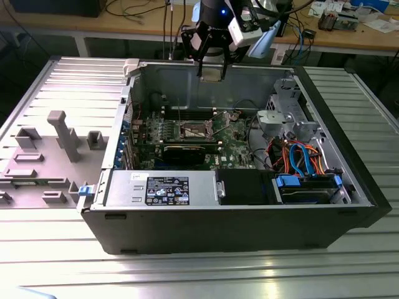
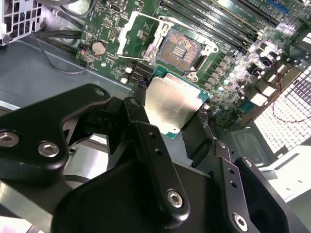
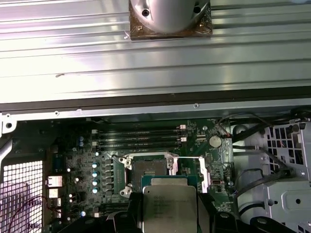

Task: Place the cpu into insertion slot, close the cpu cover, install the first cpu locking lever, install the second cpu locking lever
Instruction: 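Place the cpu into insertion slot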

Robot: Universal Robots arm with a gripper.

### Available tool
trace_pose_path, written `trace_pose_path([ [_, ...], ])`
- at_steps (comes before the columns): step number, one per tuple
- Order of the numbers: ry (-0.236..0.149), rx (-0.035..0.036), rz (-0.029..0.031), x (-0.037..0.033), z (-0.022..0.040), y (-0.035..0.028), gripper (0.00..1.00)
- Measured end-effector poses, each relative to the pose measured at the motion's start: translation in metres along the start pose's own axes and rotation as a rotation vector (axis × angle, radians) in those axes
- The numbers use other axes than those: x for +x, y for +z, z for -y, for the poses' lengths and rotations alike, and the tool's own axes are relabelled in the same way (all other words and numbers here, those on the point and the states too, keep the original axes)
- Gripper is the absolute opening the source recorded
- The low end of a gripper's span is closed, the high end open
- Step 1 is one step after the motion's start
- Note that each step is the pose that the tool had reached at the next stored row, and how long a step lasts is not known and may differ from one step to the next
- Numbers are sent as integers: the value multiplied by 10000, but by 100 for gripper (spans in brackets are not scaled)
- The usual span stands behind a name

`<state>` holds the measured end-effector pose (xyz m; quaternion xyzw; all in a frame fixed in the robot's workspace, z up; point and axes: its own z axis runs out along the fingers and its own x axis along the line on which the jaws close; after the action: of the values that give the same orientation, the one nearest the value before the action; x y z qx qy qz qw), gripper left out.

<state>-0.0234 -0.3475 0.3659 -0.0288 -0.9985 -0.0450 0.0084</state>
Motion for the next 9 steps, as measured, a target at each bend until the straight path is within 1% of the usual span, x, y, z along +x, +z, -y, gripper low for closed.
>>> trace_pose_path([
  [2,59,-1,5,0,0,0,54],
  [9,83,-1,7,0,0,0,54],
])
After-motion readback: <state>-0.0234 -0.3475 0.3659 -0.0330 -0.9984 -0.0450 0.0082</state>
